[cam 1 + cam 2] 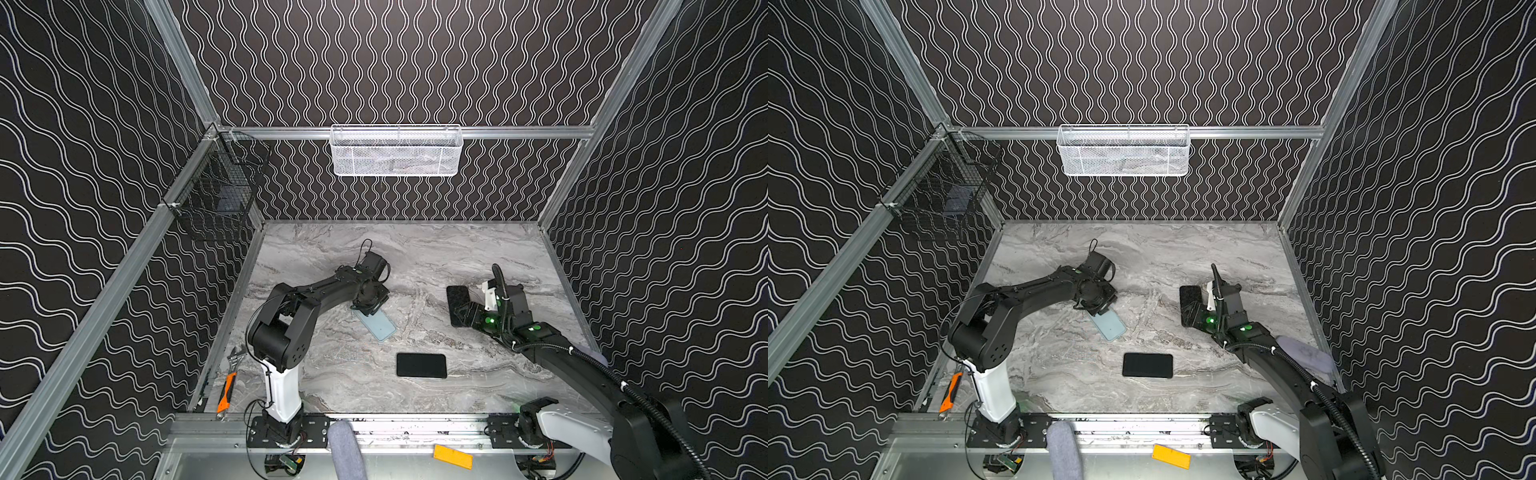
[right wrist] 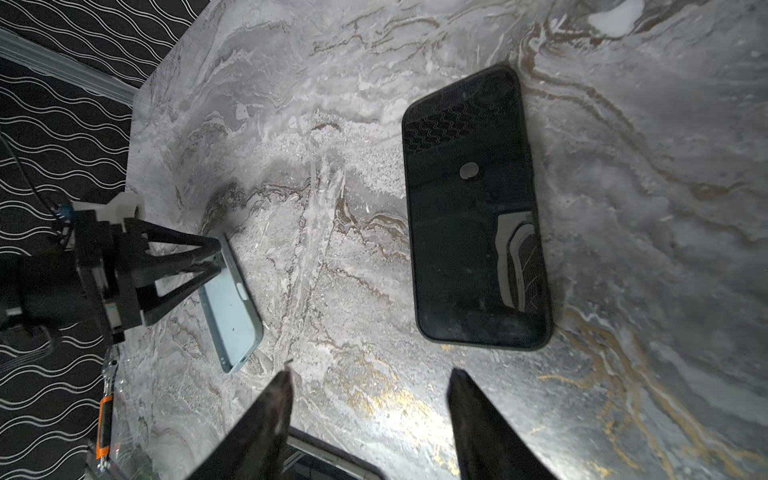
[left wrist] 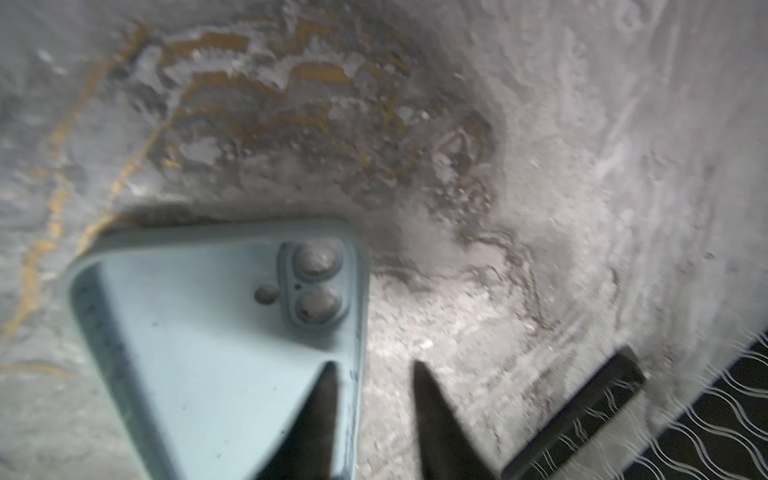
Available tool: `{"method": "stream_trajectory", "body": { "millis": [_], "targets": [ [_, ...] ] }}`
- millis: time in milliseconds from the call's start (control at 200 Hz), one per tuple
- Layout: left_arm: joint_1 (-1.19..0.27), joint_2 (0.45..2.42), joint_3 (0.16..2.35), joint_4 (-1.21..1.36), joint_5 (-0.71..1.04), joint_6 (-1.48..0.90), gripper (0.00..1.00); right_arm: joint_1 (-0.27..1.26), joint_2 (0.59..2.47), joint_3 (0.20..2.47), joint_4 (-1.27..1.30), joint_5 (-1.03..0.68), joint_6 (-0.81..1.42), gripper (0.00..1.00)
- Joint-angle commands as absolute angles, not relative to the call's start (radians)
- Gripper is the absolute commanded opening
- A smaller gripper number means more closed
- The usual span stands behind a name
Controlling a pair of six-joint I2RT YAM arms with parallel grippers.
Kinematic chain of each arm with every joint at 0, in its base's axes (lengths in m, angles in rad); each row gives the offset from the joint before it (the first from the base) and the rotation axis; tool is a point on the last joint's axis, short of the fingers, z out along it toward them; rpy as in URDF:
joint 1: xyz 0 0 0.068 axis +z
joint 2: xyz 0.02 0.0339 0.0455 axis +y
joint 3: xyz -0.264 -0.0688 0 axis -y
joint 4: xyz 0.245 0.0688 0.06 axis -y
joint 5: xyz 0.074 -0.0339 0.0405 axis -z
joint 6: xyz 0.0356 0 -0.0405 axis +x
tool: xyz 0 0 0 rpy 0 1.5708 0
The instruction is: Put the phone into the phone case
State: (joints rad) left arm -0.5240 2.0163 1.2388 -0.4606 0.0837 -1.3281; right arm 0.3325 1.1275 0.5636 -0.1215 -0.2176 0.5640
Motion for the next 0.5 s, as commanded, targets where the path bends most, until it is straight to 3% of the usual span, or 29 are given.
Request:
{"method": "stream_trajectory", "body": {
  "millis": [0, 145, 315, 495],
  "targets": [
    [-0.508, 1.972, 1.247, -0.441, 0.050, -1.245, 0.67, 0.348, 1.136, 0.588, -0.156, -0.180, 0.551, 0.62],
    [-0.457, 1.932, 1.342, -0.541, 0.044, -0.954, 0.91, 0.375, 1.135, 0.610, -0.173, -0.165, 0.548, 0.62],
    [-0.404, 1.932, 1.488, -0.762, -0.030, -0.477, 0.91, 0.459, 1.133, 0.630, -0.170, -0.142, 0.549, 0.62],
    [-0.400, 2.013, 1.518, -0.885, -0.045, -0.248, 0.84, 0.536, 1.199, 0.641, -0.147, -0.132, 0.559, 0.62]
  ]
}}
